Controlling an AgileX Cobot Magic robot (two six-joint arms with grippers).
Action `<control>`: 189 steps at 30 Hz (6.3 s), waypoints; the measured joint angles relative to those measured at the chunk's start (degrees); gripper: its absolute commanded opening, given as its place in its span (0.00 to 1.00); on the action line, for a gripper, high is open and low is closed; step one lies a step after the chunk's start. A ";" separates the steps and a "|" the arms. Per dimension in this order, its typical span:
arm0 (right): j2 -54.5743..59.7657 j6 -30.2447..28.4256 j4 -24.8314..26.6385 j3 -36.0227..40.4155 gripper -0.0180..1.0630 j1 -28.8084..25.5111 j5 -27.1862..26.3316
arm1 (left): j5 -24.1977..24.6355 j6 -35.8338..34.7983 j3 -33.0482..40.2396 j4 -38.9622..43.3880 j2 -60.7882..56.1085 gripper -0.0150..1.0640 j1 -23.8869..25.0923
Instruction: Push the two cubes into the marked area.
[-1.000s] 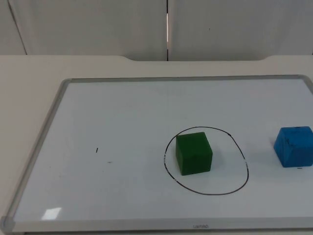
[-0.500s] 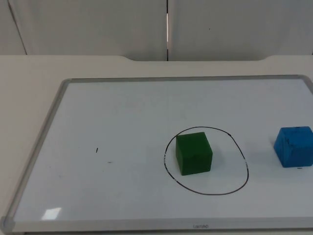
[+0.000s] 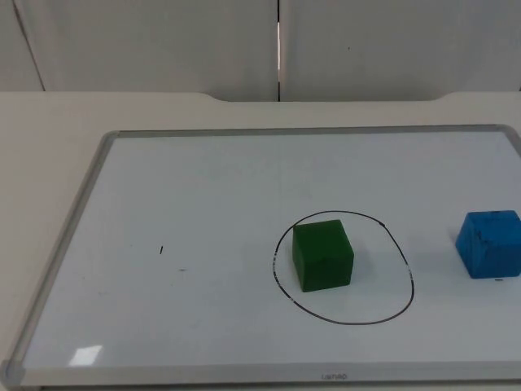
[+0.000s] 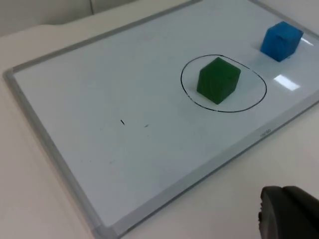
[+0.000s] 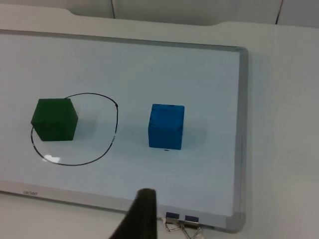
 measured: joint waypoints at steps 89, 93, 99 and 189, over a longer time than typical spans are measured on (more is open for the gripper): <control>107.52 5.14 -0.61 -19.94 0.02 0.00 -45.67 | -0.44 -2.01 0.11 3.75 0.00 0.01 0.00; 107.52 5.14 0.43 -19.94 0.02 0.00 -45.67 | -0.44 -2.01 0.11 3.75 0.00 0.01 0.00; 107.52 5.14 0.81 -19.94 0.02 1.69 -45.76 | -0.44 -2.01 0.11 3.75 0.00 0.01 0.00; 107.52 6.79 11.47 -19.94 0.02 14.43 -50.09 | -0.44 -2.01 0.11 3.75 0.00 0.01 0.00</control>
